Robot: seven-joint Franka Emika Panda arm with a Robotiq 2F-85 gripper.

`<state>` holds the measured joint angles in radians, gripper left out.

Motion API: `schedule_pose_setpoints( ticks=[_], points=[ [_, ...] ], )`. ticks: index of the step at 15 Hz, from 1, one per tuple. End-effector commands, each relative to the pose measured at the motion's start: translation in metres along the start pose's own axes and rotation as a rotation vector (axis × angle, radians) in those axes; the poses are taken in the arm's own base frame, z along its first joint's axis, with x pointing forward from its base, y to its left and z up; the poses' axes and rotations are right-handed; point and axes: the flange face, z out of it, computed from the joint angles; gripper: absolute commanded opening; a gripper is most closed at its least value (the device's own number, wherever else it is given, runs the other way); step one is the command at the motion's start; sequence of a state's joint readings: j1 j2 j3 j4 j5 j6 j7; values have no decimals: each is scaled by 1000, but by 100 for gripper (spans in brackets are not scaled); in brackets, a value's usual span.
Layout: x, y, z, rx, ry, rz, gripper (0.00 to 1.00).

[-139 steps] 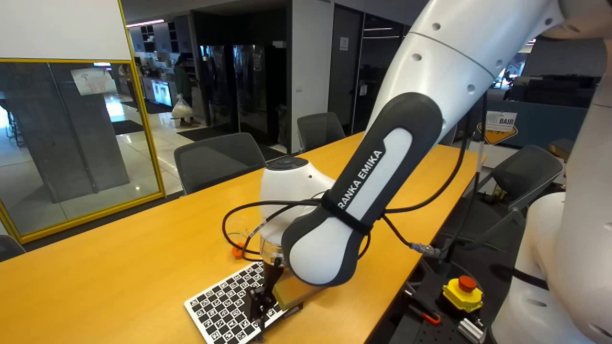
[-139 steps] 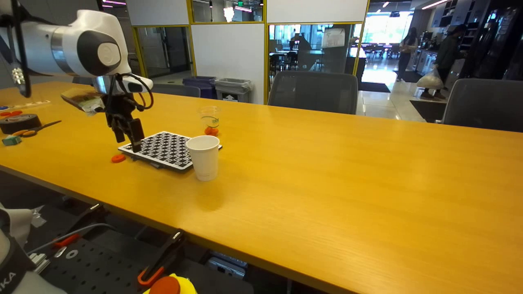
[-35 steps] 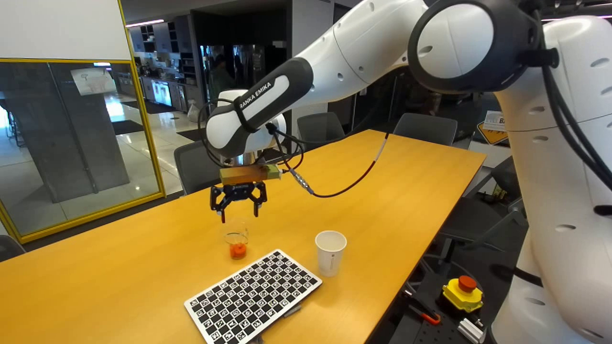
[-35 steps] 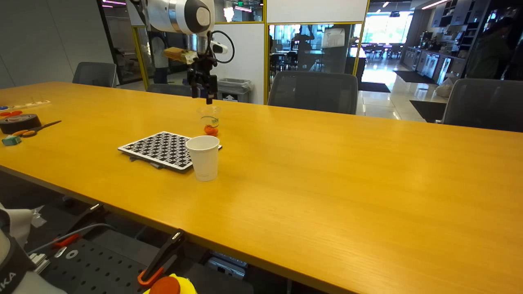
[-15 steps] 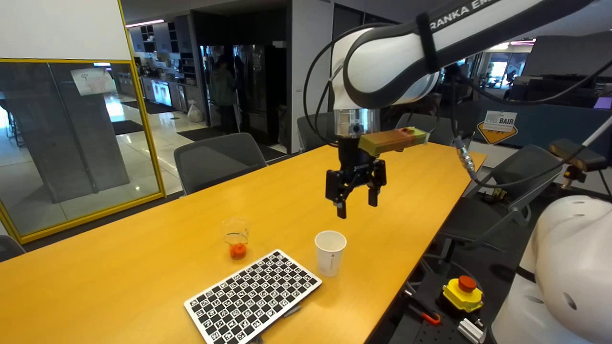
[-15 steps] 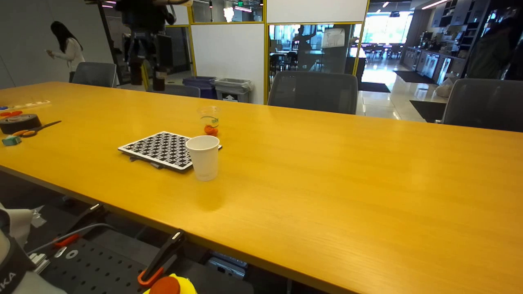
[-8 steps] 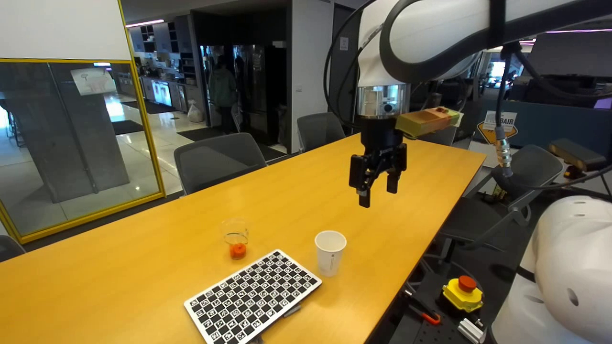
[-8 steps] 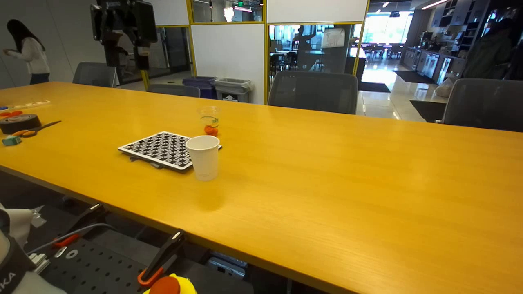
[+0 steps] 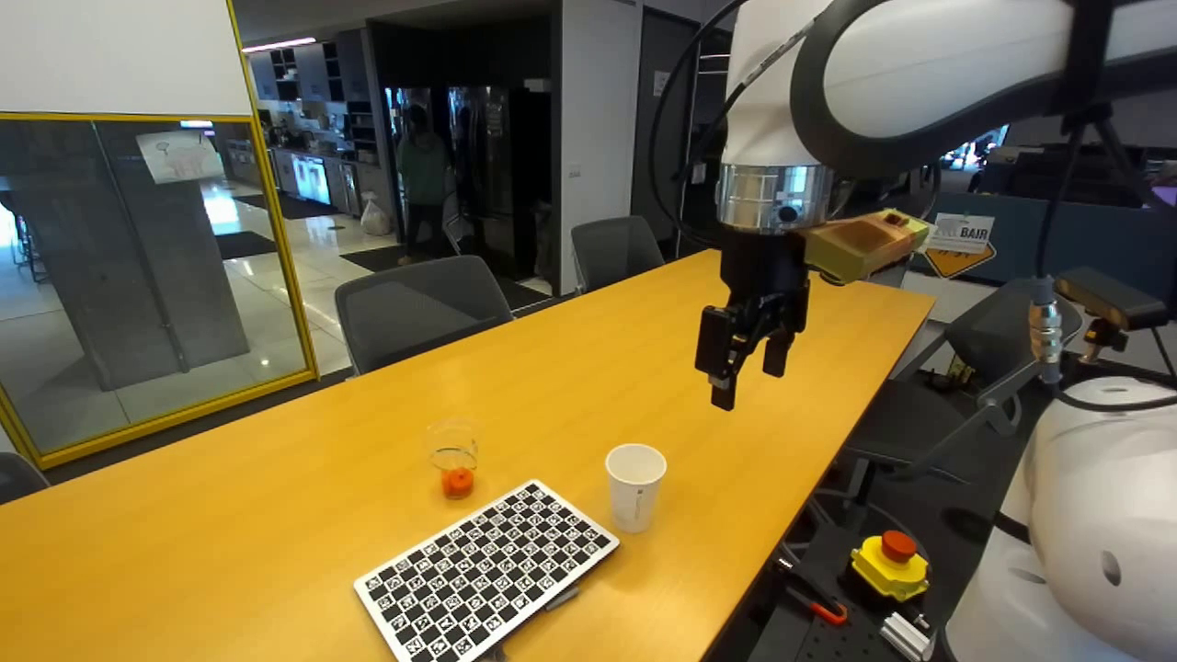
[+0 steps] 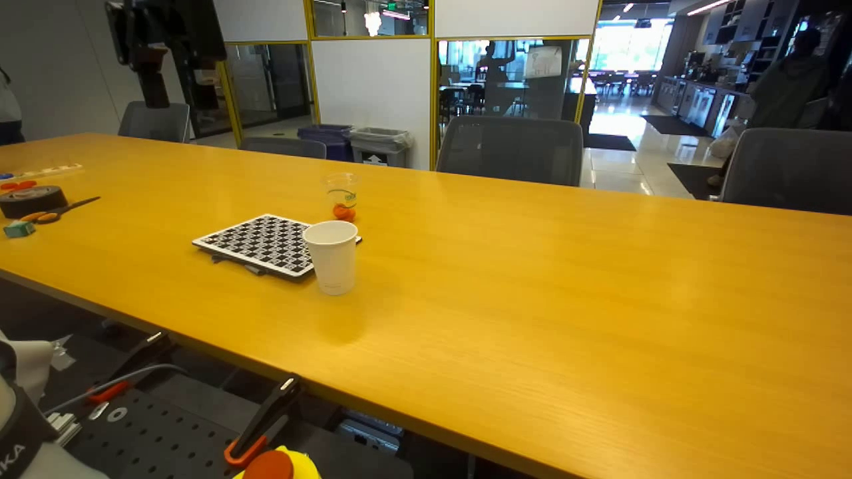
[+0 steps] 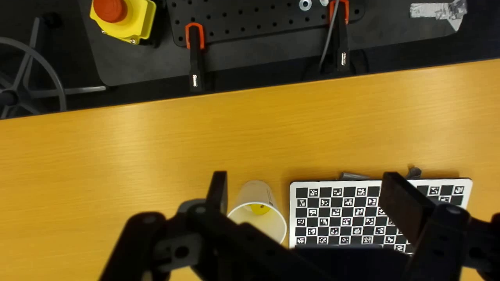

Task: Put one round orange block in the clear cup then put a round yellow block in the white cup, then put two round orange blocks in the clear cup and put the last round yellow block in the white cup

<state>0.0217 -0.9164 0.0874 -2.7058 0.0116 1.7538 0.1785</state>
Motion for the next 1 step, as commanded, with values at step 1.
schedule_pose_setpoints(
  ticks=[1],
  points=[
    [-2, 1, -1, 0, 4, 0, 100]
  ],
)
